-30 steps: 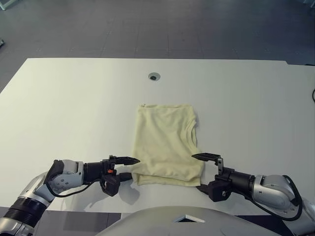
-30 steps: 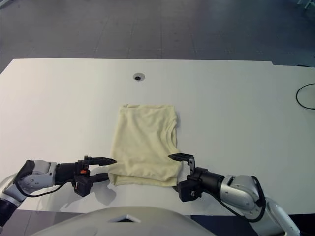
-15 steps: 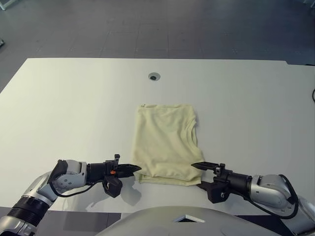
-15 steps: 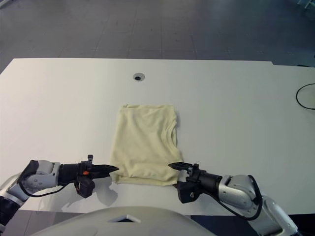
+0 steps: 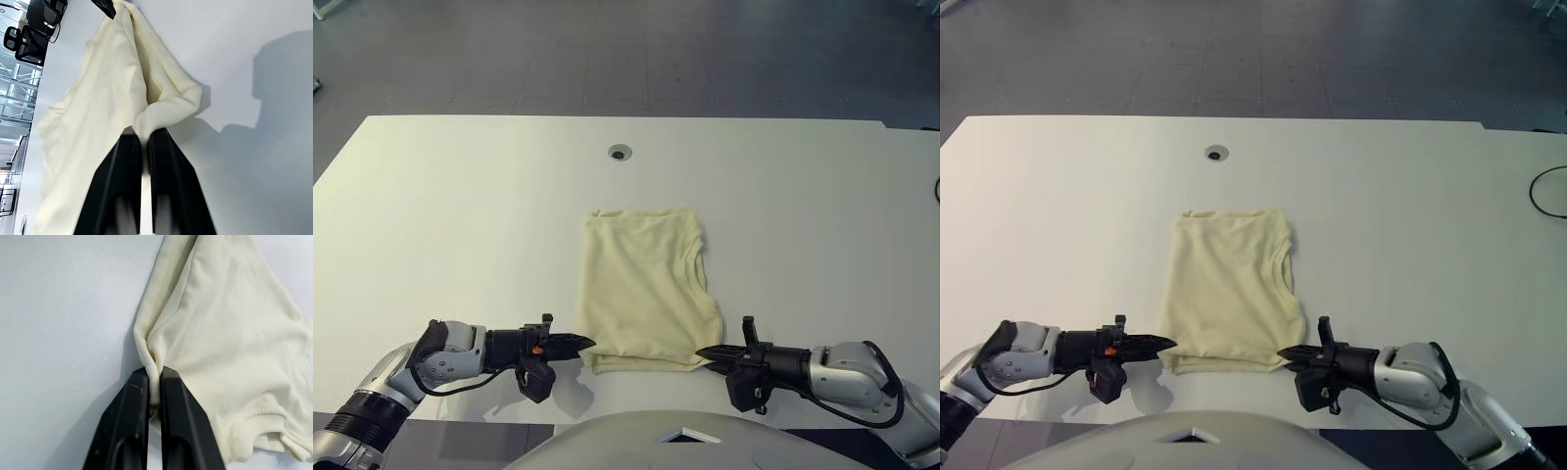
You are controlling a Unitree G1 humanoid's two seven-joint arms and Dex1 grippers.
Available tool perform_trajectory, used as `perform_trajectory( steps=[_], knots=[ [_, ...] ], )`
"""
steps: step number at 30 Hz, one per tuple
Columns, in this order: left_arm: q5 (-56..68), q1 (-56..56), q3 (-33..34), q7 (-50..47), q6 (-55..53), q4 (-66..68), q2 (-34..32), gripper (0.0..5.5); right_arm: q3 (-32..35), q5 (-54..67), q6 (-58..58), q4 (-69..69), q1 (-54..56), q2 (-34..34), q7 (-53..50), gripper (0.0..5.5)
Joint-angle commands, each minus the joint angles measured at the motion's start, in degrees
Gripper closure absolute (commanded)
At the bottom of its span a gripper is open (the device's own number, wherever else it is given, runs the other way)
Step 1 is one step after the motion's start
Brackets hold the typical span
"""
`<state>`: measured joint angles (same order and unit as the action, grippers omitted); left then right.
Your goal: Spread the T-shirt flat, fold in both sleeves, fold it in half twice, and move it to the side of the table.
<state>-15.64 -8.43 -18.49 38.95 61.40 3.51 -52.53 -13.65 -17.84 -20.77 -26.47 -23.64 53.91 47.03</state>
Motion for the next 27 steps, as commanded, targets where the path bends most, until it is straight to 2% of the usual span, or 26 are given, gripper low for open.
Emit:
perform_trajectory(
  steps=[1, 7, 19, 27],
  knots=[
    [3.96, -0.14, -0.8, 0.74, -0.08, -1.95, -2.4, 5.47, 1.61, 5.57, 3.8, 0.84, -0.27, 2.56, 4.14, 5.44],
    [11.06, -2.51, -2.03, 3.32, -3.5, -7.52, -6.3, 5.47, 5.87, 21.56, 10.93, -2.77, -1.34, 5.62, 10.92, 5.45],
    [26.17, -12.13, 1.19, 7.48, -16.85, -22.93, -14.63, 5.47, 16.22, 45.65, 24.51, -8.72, -1.82, 8.68, 20.66, 5.46],
    [39.53, -19.72, 7.01, 10.49, -24.68, -31.82, -17.43, 5.47, 23.75, 58.67, 32.5, -12.91, -4.92, 8.71, 25.21, 5.46]
  ],
)
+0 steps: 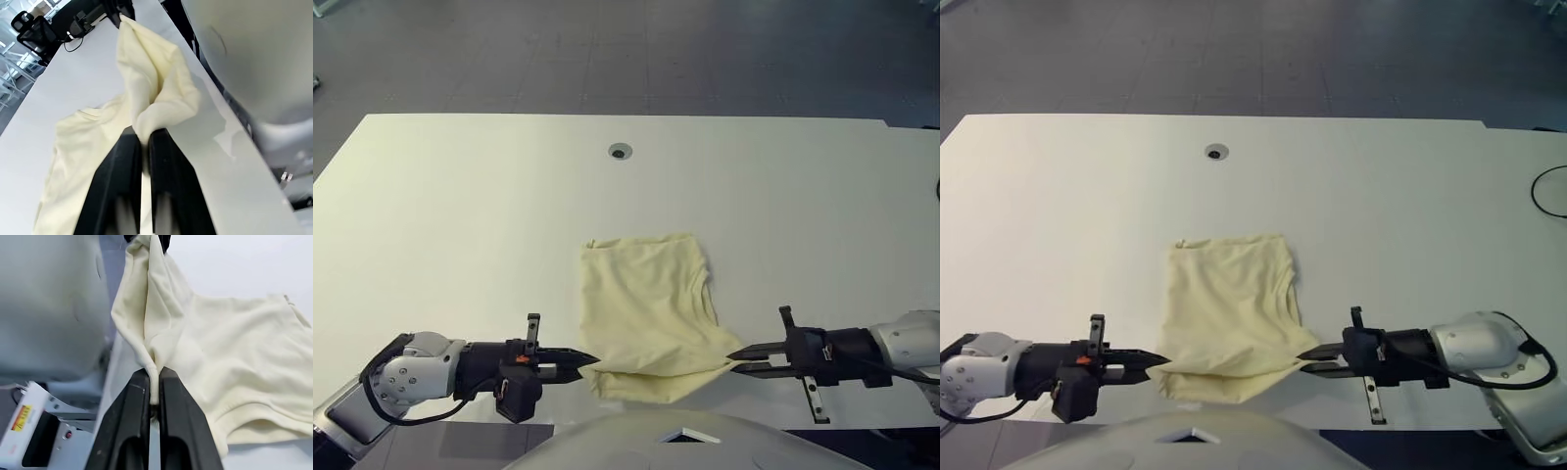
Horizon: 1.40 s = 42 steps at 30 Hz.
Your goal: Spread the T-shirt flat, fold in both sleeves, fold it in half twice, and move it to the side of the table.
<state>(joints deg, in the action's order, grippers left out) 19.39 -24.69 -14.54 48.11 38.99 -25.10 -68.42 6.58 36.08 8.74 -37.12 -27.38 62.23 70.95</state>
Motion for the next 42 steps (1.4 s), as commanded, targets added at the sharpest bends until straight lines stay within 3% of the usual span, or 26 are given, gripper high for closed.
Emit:
perform_trajectory(
  steps=[1, 10, 17, 23, 31, 42],
  knots=[
    [5.81, -4.98, 4.26, 1.68, -2.82, -4.2, -1.8, 5.47, 4.75, 6.56, 4.08, -2.84, -1.53, 0.39, 1.83, 5.46],
    [13.79, -14.22, 15.22, 7.68, -7.94, -9.21, -1.0, 5.47, 11.81, 17.27, 11.48, -5.09, -0.88, -0.27, 4.09, 5.46],
    [17.89, -12.26, 20.27, 12.57, -16.51, -9.22, -0.25, 5.47, 9.61, 18.28, 16.03, 0.18, 7.8, 0.46, 4.28, 5.46],
    [20.03, 2.73, 14.32, 16.65, -27.83, -4.81, 2.83, 5.47, -2.13, 9.48, 17.62, 10.78, 23.44, -1.26, 5.44, 5.46],
    [15.75, 26.12, 5.74, 22.75, -39.31, 9.47, 12.46, 5.47, -15.73, -2.19, 17.5, 26.46, 44.77, -8.88, 8.8, 5.46],
    [5.25, 41.81, 0.16, 28.41, -42.04, 32.49, 24.35, 5.47, -23.05, -17.1, 8.31, 52.46, 59.21, -18.9, 11.93, 5.46]
  ],
)
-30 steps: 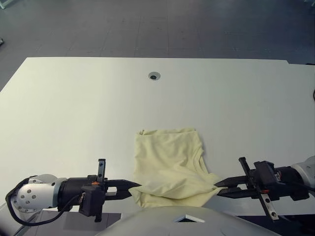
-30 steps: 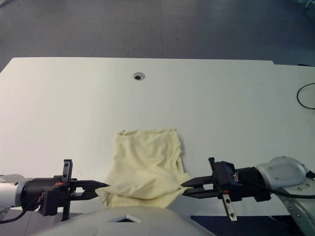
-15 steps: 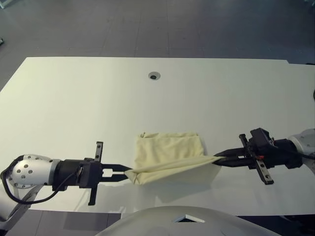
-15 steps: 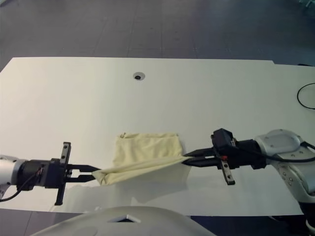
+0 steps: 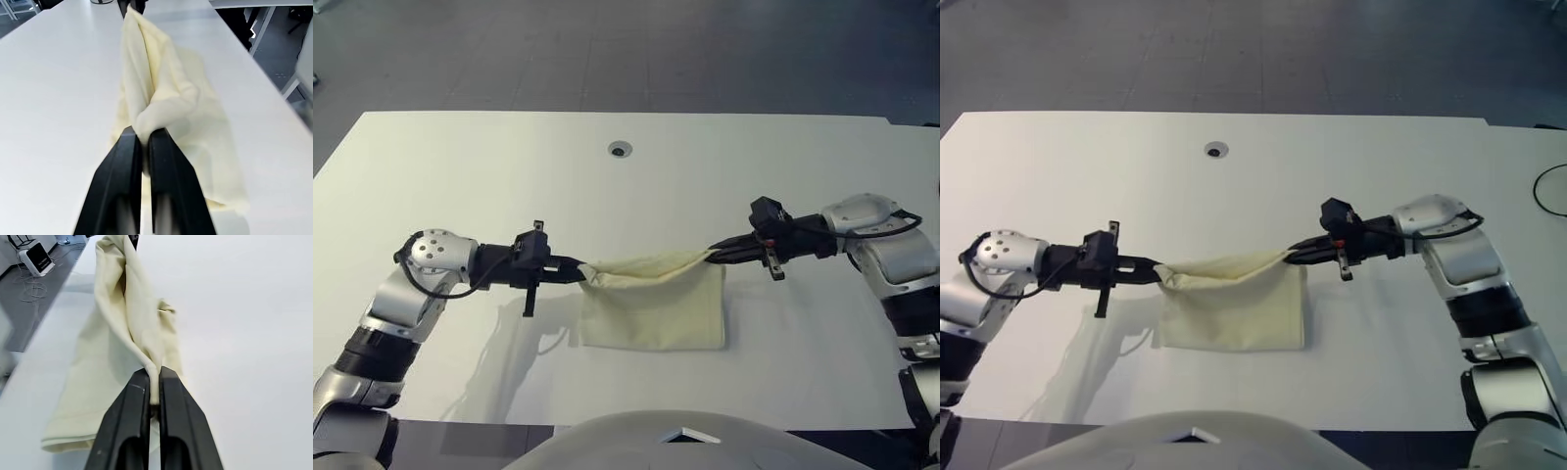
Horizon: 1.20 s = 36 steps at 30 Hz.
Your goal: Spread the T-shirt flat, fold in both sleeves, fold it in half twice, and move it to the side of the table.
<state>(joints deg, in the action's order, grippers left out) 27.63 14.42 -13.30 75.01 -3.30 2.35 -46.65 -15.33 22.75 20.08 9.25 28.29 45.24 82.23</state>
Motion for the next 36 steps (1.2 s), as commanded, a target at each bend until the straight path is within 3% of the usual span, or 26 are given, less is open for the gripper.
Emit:
perform_trajectory(
  steps=[1, 8, 11, 12, 27, 33, 35, 36],
  knots=[
    [-3.9, 3.37, -1.27, 1.84, 0.6, 6.74, 3.49, 5.47, -1.34, -4.9, -4.07, 8.09, 4.3, -2.52, 0.74, 5.46],
    [-8.89, 6.33, -1.82, 3.05, 2.75, 17.29, 8.33, 5.47, -1.82, -10.45, -9.8, 20.28, 8.25, -6.78, 1.3, 5.46],
    [-10.58, 7.62, -1.45, 2.07, 3.62, 21.41, 10.6, 4.8, -1.39, -11.61, -10.05, 23.91, 8.65, -8.42, 0.79, 5.46],
    [-10.51, 7.99, -0.87, 1.85, 3.38, 22.38, 11.2, 4.66, -0.94, -11.73, -9.42, 25.1, 8.87, -9.15, -0.03, 5.1],
    [-6.16, 11.78, 10.8, -6.85, -3.83, 27.1, 17.31, 2.19, 10.91, -9.78, -2.71, 35.87, 14.98, -14.6, -14.07, 2.77],
    [-0.62, 6.5, 13.73, -8.43, -6.96, 13.15, 19.69, 1.09, 12.66, -6.24, -0.33, 23.38, 8.74, -14.54, -11.86, 1.71],
    [1.72, 4.15, 13.18, -9.09, -9.42, 6.66, 20.68, 0.79, 12.34, -3.57, 2.3, 16.77, 5.11, -14.98, -9.79, 1.97],
    [2.46, 3.38, 12.85, -9.67, -10.48, 4.45, 21.1, 0.96, 12.01, -2.89, 3.17, 14.33, 3.72, -15.1, -9.34, 2.21]
  ],
)
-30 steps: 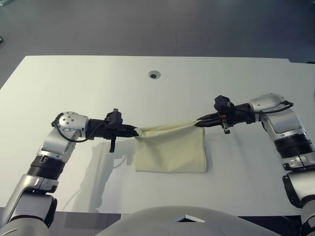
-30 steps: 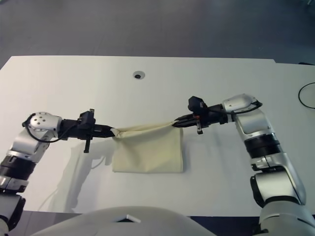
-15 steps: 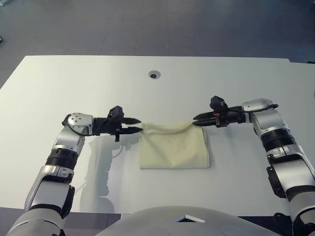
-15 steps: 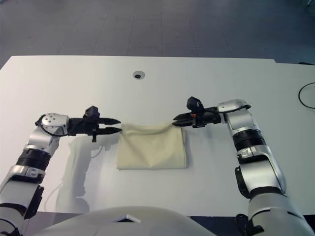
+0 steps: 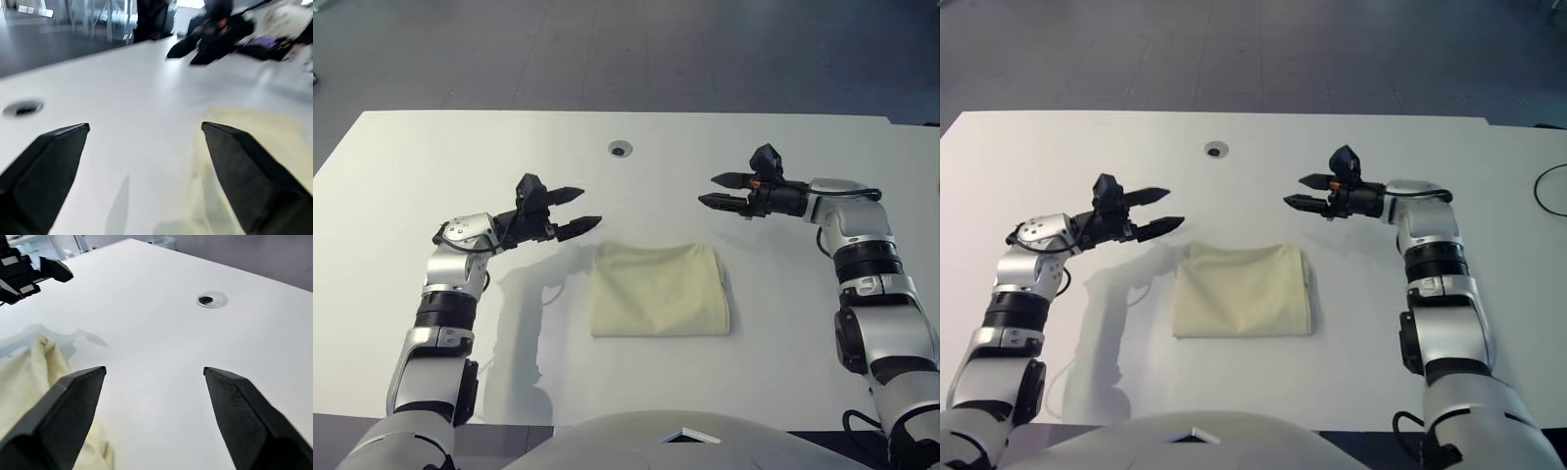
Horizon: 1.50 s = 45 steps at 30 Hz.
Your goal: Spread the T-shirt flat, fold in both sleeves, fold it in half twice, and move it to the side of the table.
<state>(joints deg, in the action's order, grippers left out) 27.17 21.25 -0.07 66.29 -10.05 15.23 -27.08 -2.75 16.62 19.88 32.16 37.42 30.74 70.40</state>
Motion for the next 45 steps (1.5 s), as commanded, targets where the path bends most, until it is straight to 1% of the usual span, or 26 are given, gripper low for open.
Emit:
perform_trajectory(
  steps=[1, 5, 7, 10, 15, 16, 17, 18, 19, 22, 26, 29, 31, 34, 37, 40, 43, 45],
  knots=[
    [3.3, -4.24, -1.0, -1.31, -4.66, -10.46, 1.88, 1.04, -1.07, 3.95, 4.69, -10.95, -6.73, -0.77, 2.78, 2.38],
    [3.61, -7.3, -4.53, -1.24, -8.89, -16.41, 1.79, 1.87, -3.65, 6.44, 11.11, -19.21, -10.83, -1.8, 3.1, 3.18],
    [2.41, -8.34, -6.14, -1.01, -8.96, -16.52, 1.51, 2.24, -4.87, 8.11, 14.54, -22.28, -12.06, -2.32, 3.33, 3.54],
    [2.29, -9.92, -6.77, 0.01, -7.97, -17.2, 1.02, 2.72, -7.31, 8.15, 16.18, -23.07, -12.22, -3.79, 2.85, 4.01],
    [6.97, -17.11, -6.05, 7.75, -9.79, -27.14, -4.79, 3.55, -11.92, 8.15, 18.4, -21.37, -10.63, -7.9, 3.31, 4.8],
    [8.39, -18.66, -5.41, 8.74, -10.43, -29.89, -6.1, 3.37, -12.84, 7.85, 18.53, -20.82, -10.46, -8.72, 3.28, 5.01],
    [10.05, -20.0, -4.62, 9.27, -11.19, -32.74, -7.2, 3.34, -13.95, 7.32, 18.34, -20.15, -10.29, -9.36, 3.43, 5.1],
    [11.65, -21.0, -3.83, 9.24, -11.88, -35.13, -7.84, 3.12, -14.83, 7.0, 18.14, -19.59, -10.18, -9.9, 3.71, 5.34],
    [13.36, -21.93, -3.02, 8.86, -12.49, -37.46, -8.18, 2.98, -15.46, 6.74, 17.94, -18.77, -9.92, -10.63, 3.7, 5.47],
    [17.13, -25.42, -1.34, 6.84, -13.53, -44.61, -8.73, 2.46, -16.85, 5.6, 16.39, -14.35, -8.35, -13.4, 3.27, 5.5],
    [17.42, -30.43, -1.45, 5.14, -13.07, -50.81, -9.71, 1.88, -16.38, 4.09, 14.24, -4.65, -4.89, -17.46, 1.98, 5.5],
    [16.21, -33.35, -2.09, 4.72, -11.92, -52.51, -10.22, 1.4, -15.07, 2.33, 12.23, 5.89, -1.81, -20.41, -0.16, 5.5],
    [15.7, -34.19, -2.25, 4.4, -11.15, -52.02, -10.17, 1.15, -12.14, 2.42, 11.03, 13.85, 0.78, -21.68, -2.19, 5.5],
    [15.09, -34.56, -2.44, 4.17, -10.12, -50.95, -10.21, 0.64, -7.53, 2.46, 8.51, 23.79, 3.96, -21.64, -4.74, 5.5],
    [14.12, -34.84, -2.94, 4.45, -9.11, -49.73, -10.35, 0.15, -3.8, 2.01, 6.24, 30.57, 5.62, -20.18, -7.55, 5.5],
    [13.02, -34.77, -3.39, 4.23, -8.05, -48.62, -10.16, 0.1, -1.13, 0.19, 3.42, 35.96, 6.53, -18.45, -13.05, 5.5],
    [11.96, -34.2, -3.69, 3.96, -7.05, -47.66, -10.26, 0.1, -0.5, -2.5, 1.8, 39.17, 6.28, -16.61, -18.39, 5.5],
    [11.39, -33.78, -3.74, 3.6, -6.44, -47.0, -10.08, 0.1, 0.93, -3.67, 1.42, 41.08, 5.99, -14.39, -25.33, 5.5]
  ],
)
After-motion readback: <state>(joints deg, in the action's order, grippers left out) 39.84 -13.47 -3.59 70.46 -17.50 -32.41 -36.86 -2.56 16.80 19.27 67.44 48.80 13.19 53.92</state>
